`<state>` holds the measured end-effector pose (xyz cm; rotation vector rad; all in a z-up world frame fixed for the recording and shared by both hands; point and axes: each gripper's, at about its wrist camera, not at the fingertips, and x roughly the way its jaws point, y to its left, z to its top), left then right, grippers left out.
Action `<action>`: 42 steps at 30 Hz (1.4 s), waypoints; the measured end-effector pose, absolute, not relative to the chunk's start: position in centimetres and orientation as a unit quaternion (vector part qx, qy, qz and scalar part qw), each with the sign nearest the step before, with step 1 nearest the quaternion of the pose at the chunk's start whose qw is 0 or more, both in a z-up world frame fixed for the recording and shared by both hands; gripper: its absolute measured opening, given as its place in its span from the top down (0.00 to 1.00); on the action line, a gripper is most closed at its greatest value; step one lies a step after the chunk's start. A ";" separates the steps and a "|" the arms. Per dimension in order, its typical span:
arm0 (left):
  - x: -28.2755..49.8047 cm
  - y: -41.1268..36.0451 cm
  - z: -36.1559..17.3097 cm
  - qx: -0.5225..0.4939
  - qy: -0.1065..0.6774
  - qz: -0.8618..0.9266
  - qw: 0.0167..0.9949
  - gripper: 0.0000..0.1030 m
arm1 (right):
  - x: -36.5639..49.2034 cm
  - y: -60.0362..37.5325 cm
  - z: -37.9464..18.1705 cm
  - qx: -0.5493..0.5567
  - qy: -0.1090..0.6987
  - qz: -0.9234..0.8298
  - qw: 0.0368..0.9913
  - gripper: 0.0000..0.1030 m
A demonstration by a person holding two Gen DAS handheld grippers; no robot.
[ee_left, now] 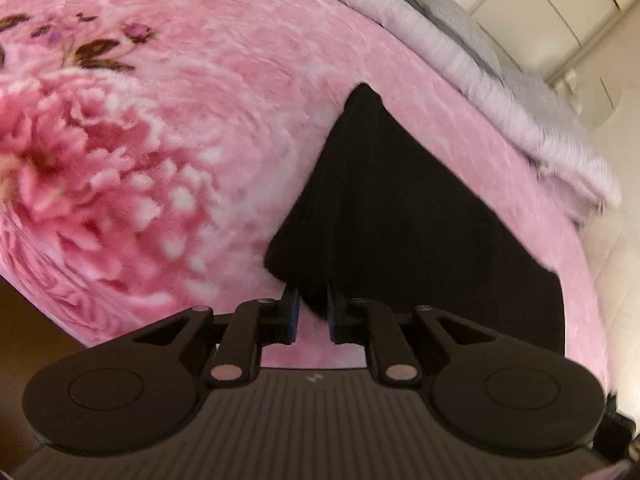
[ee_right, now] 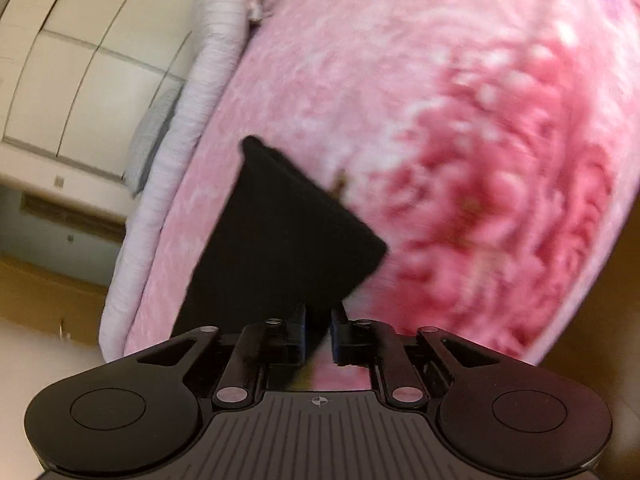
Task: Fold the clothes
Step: 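Lower both grippers to the garment's edge and close them on it, then lift the garment edge with both grippers and fold it over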
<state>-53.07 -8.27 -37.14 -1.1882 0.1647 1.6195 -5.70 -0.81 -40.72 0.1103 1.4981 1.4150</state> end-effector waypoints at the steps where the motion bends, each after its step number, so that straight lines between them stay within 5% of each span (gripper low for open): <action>1: -52.6 -8.5 -36.3 -0.484 0.089 0.675 0.550 0.93 | -5.5 -1.0 -40.8 0.057 0.626 0.586 0.511 0.64; 3: -50.5 -8.9 -34.4 -0.425 0.132 0.662 0.603 0.93 | -5.1 -1.2 -41.0 0.081 0.632 0.580 0.508 0.56; 8: -44.8 -6.8 -33.3 -0.303 0.216 0.612 0.698 0.94 | -5.5 -0.7 -41.1 0.099 0.634 0.588 0.493 0.56; 27: -39.8 1.6 -38.7 -0.305 0.243 0.508 0.768 0.94 | -5.6 1.4 -42.6 0.109 0.639 0.568 0.507 0.56; 33: -43.2 0.4 -36.7 -0.349 0.204 0.545 0.735 0.95 | -7.3 2.6 -40.4 0.031 0.597 0.585 0.549 0.89; 35: -45.8 -0.6 -36.8 -0.386 0.177 0.565 0.707 0.95 | -8.8 3.3 -38.6 -0.024 0.552 0.603 0.575 0.91; 38: -49.9 -2.5 -37.0 -0.435 0.120 0.585 0.674 0.96 | -15.2 2.4 -33.8 -0.151 0.330 0.693 0.622 0.91; 42: -54.6 -4.9 -37.2 -0.500 0.021 0.574 0.649 0.96 | -23.8 -1.4 -30.8 -0.218 0.097 0.784 0.573 0.92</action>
